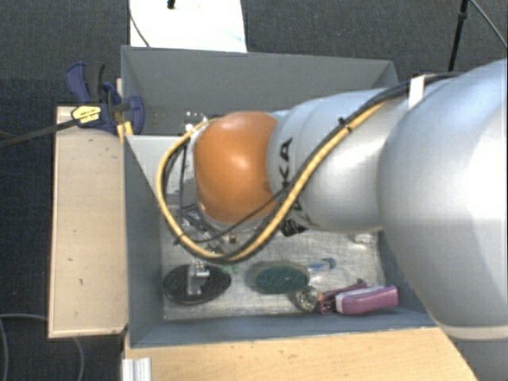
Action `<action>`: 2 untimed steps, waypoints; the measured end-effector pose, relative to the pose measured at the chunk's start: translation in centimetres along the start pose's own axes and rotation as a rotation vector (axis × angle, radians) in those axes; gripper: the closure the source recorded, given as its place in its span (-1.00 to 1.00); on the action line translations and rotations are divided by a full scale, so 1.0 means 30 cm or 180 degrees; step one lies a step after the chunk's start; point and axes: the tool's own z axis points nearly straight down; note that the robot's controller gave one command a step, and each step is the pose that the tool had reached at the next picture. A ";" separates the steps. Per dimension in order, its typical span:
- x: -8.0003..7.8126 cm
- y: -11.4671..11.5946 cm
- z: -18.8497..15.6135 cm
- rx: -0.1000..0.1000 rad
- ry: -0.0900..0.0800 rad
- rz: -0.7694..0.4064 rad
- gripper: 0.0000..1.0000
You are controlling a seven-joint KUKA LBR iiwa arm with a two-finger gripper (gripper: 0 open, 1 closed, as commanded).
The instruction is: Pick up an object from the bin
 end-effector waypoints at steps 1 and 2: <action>0.027 -0.056 0.249 -0.0006 -0.0014 -0.0380 -1.00; 0.024 -0.056 0.243 -0.0008 -0.0023 -0.0356 1.00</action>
Offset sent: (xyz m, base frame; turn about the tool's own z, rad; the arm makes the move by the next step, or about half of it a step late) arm -0.0081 -0.0177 -0.0749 -0.1204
